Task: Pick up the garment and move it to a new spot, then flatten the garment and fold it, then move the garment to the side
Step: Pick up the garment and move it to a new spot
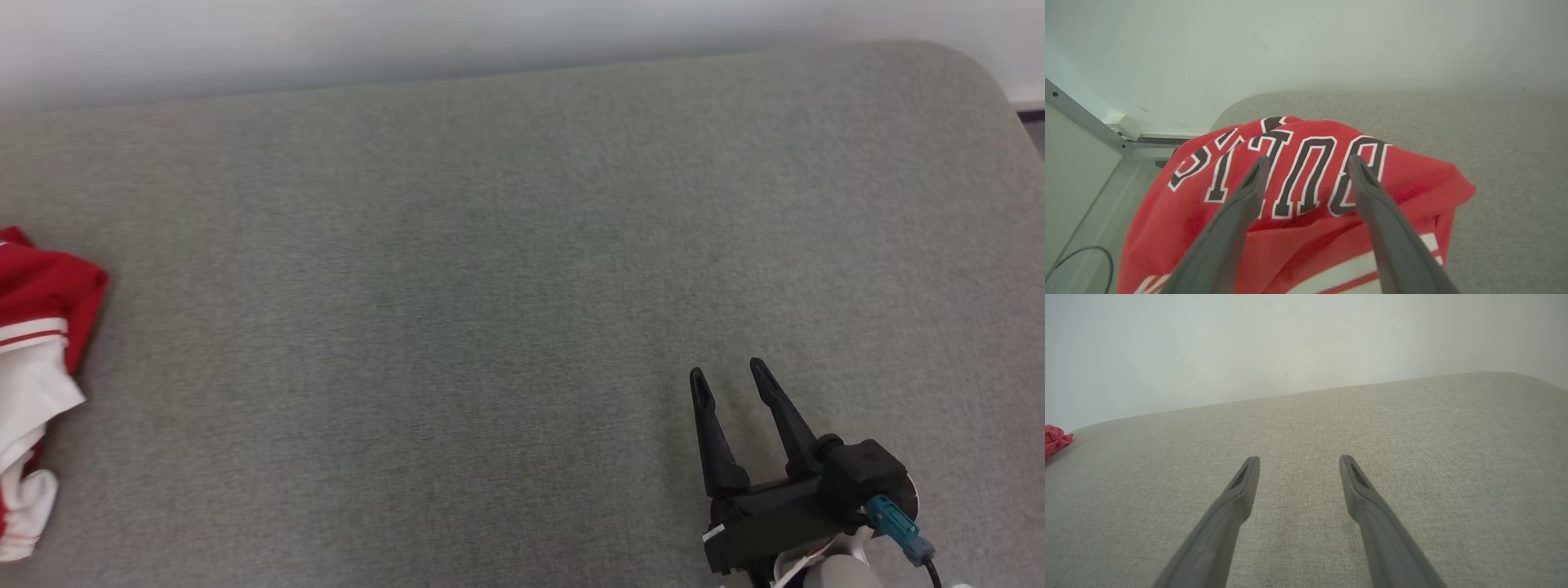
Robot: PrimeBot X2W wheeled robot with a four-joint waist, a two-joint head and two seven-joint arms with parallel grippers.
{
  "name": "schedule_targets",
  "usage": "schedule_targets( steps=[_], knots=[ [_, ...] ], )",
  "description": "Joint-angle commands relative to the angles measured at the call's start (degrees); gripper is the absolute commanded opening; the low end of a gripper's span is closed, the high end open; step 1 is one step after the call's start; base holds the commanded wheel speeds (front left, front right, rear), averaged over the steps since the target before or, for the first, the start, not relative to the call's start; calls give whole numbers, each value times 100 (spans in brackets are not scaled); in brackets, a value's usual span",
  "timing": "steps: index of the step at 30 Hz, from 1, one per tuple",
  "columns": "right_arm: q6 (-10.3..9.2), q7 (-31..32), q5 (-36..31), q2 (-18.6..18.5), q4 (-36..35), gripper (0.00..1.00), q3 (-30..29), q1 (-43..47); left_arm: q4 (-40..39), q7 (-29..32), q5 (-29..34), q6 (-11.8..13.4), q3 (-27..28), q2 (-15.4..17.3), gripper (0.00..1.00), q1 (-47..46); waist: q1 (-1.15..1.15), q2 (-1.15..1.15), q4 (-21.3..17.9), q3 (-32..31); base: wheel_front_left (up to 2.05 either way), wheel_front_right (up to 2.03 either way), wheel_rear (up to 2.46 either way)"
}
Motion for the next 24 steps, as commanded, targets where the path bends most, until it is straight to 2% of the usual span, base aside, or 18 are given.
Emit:
schedule_targets(
  steps=[1,6,13,14,15,16,24],
  knots=[
    [21,-4,30,10,-21,100,29,-54,69,166,-117,13,-113,129,100,-107,-1,-1,-238,219,0,0,0],
    [21,-4,48,11,-24,100,35,-118,312,745,-405,13,-617,372,100,-258,-1,-1,-366,311,0,0,0],
    [21,-4,53,11,-43,100,12,-118,781,1368,-549,13,-982,463,100,-434,-1,-1,-479,355,0,0,0],
    [21,-4,47,7,-39,100,-2,-121,827,1395,-555,13,-1022,461,54,-454,-1,-1,-484,357,0,0,0],
    [21,-4,38,7,-34,100,-13,-123,866,1384,-568,13,-1047,458,13,-488,-1,-1,-485,357,0,0,0],
    [21,-4,29,8,-30,100,-23,-125,895,1371,-570,13,-1082,458,0,-511,-1,-1,-484,357,0,0,0],
    [21,-4,-75,7,-21,100,-141,-32,885,461,-344,23,-1232,471,0,-801,-1,-1,-321,220,0,0,0]
  ],
)
